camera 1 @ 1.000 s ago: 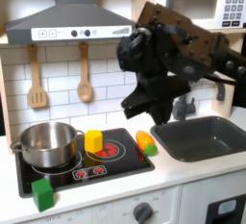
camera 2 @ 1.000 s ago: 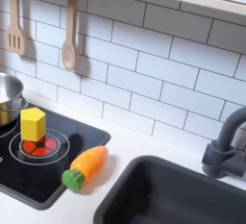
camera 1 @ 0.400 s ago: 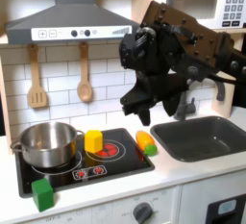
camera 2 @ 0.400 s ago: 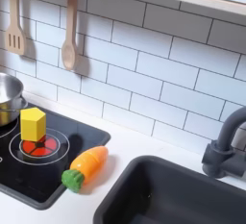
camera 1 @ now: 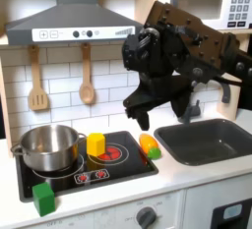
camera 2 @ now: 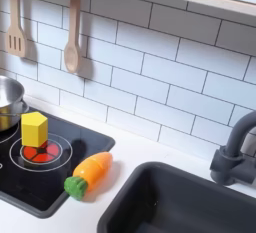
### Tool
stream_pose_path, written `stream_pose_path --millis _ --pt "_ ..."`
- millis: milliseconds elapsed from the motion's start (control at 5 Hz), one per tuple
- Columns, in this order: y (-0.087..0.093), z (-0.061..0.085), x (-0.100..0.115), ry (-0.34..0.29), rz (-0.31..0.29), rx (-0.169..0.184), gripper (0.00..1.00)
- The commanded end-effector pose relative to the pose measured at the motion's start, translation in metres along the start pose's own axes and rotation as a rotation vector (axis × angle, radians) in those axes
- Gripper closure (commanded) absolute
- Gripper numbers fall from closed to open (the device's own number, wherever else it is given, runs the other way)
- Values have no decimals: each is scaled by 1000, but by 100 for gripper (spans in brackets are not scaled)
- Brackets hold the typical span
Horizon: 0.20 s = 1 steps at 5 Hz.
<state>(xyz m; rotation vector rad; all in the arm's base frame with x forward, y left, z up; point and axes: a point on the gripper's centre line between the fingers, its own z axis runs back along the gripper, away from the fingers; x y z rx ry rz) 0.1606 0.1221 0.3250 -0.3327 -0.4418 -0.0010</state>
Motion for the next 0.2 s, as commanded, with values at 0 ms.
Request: stream_pose_path --millis 0 --pt "0 0 0 1 1 1 0"
